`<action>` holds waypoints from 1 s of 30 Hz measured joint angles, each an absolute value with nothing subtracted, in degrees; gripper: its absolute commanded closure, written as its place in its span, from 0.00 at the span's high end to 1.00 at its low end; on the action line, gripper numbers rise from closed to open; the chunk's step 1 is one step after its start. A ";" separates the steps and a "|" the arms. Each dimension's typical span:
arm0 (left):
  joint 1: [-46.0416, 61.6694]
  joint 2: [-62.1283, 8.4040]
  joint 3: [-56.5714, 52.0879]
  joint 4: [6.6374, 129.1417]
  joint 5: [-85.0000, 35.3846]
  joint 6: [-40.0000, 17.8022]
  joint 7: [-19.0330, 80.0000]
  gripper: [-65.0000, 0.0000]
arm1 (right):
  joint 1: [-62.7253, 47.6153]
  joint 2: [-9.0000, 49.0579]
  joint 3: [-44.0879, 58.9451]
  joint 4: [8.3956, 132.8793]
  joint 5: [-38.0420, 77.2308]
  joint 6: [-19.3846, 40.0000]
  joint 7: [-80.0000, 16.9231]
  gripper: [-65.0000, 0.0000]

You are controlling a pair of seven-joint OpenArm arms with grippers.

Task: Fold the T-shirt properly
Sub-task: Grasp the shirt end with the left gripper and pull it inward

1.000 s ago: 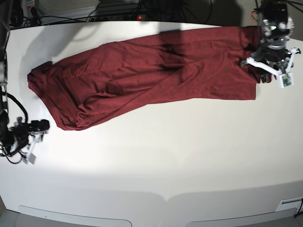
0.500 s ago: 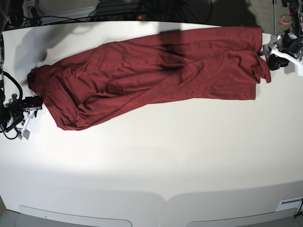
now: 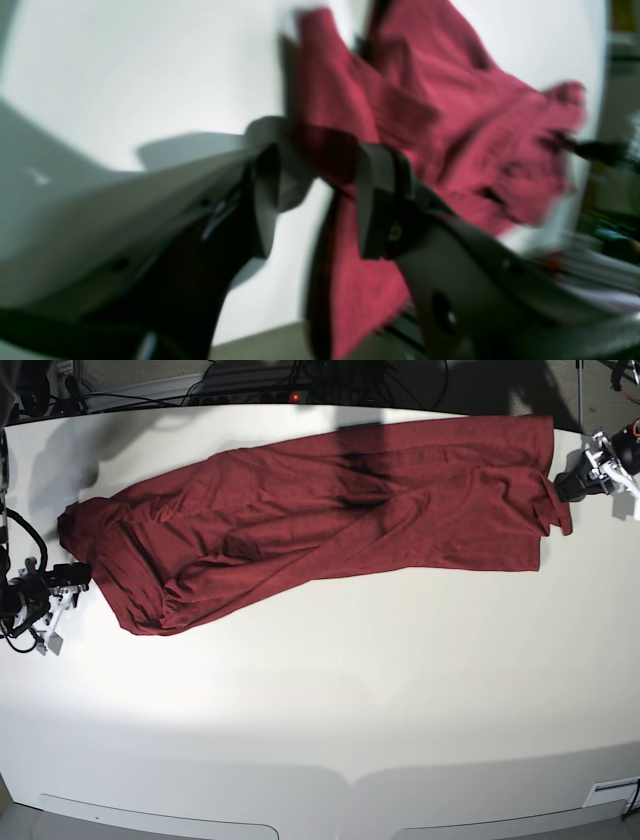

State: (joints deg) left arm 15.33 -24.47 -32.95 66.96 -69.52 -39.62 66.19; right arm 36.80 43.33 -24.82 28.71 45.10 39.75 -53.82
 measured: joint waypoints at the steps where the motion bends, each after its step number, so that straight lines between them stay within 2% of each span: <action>1: 15.18 -24.43 -32.95 66.57 -69.56 -39.64 66.24 0.38 | 36.80 43.33 -24.82 28.71 45.12 39.75 -53.80 0.38; 10: 13.89 -19.29 -33.08 66.52 -66.30 -40.53 63.18 0.38 | 36.80 43.33 -24.82 28.71 45.12 39.75 -53.78 0.38; 18: 10.11 -15.35 -33.50 66.85 -66.24 -40.56 70.74 0.38 | 36.80 43.33 -24.82 28.71 45.10 39.75 -53.78 0.38; 22: 9.21 -13.74 -33.78 67.11 -65.58 -40.73 70.98 0.38 | 36.80 43.35 -24.82 28.71 45.10 39.75 -53.76 0.38; 23: 9.19 -13.58 -33.78 67.13 -65.39 -40.73 70.96 0.36 | 36.80 43.35 -24.82 28.71 45.10 39.75 -53.78 0.38; 24: 9.19 -13.52 -33.78 67.16 -65.41 -40.73 70.98 0.29 | 36.80 43.35 -24.82 28.71 45.10 39.75 -53.78 0.38; 27: 9.19 -13.47 -33.82 67.18 -65.39 -40.75 70.94 0.00 | 36.80 43.33 -24.82 28.71 45.10 39.75 -53.78 0.38; 30: 9.21 -13.37 -33.82 67.29 -63.40 -40.73 70.06 0.00 | 36.80 43.33 -24.82 28.71 45.10 39.75 -53.76 0.38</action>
State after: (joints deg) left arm 9.21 -13.37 -33.82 67.29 -63.40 -40.73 70.06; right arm 36.80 43.33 -24.82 28.71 45.10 39.75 -53.76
